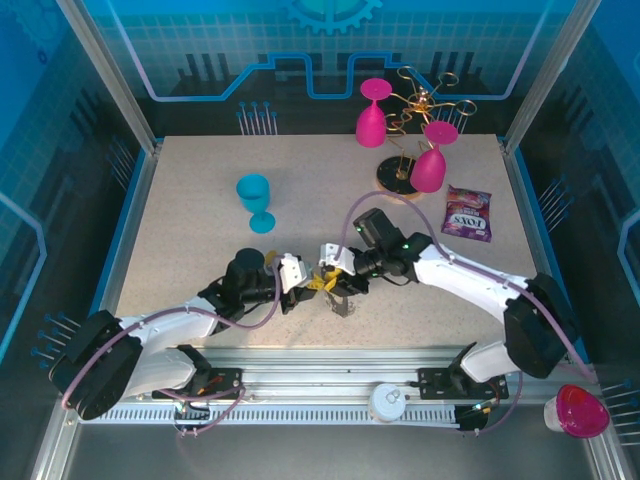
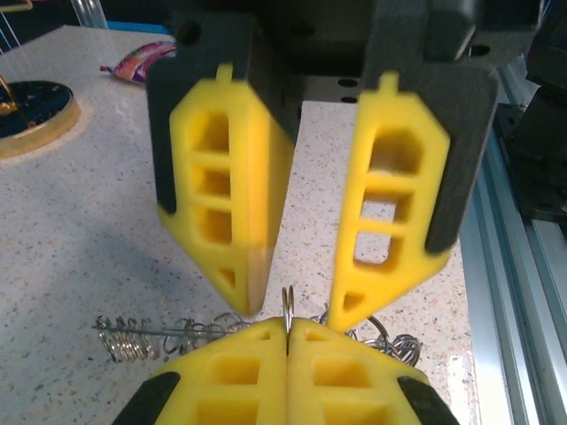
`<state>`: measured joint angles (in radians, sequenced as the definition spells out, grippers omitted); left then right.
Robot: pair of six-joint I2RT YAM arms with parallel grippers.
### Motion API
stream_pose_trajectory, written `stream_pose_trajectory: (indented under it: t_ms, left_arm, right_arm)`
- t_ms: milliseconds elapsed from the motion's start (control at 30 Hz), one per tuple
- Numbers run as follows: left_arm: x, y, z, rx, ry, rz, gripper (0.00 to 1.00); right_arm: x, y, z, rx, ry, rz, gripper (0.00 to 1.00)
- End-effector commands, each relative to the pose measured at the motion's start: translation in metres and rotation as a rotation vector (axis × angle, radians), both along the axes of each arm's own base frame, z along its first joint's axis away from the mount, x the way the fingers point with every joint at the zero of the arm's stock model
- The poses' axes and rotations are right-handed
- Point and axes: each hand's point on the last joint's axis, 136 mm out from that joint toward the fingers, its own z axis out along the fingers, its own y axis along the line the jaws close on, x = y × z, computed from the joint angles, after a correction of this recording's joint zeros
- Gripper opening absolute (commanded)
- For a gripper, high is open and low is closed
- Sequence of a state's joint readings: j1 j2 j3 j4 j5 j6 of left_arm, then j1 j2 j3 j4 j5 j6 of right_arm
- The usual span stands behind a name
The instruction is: Put the keys on the keyring
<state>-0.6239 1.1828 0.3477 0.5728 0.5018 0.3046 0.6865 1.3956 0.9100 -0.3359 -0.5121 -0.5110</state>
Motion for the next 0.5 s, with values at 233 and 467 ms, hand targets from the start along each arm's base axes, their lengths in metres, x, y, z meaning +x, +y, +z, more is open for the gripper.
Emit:
stream_pose_trajectory:
  t_ms: [233, 467]
  left_arm:
    - [0.0097, -0.0052, 0.0213, -0.221, -0.058, 0.046, 0.00]
    - [0.0096, -0.0084, 0.0200, -0.267, -0.048, 0.030, 0.00]
  right_arm:
    - [0.0094, -0.0051, 0.0137, 0.257, 0.018, -0.139, 0.29]
    - [0.0127, -0.0051, 0.0108, 0.258, 0.004, -0.147, 0.25]
